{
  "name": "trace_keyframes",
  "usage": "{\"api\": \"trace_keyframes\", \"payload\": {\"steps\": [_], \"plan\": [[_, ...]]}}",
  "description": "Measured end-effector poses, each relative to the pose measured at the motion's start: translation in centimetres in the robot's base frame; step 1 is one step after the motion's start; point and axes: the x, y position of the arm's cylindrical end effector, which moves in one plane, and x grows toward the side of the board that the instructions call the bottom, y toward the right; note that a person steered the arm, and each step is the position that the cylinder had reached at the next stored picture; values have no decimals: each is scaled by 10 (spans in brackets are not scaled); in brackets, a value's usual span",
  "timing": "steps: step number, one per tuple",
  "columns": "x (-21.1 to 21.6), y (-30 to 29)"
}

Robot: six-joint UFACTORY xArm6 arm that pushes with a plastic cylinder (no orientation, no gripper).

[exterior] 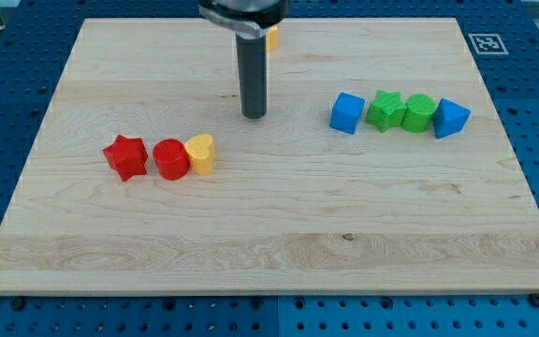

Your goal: Place your arm to the top right of the blue cube

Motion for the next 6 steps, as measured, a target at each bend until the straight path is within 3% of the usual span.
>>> {"api": "trace_keyframes", "payload": {"steps": [3, 5, 6], "plan": [[-24, 74], [-48, 78], [-50, 117]]}}
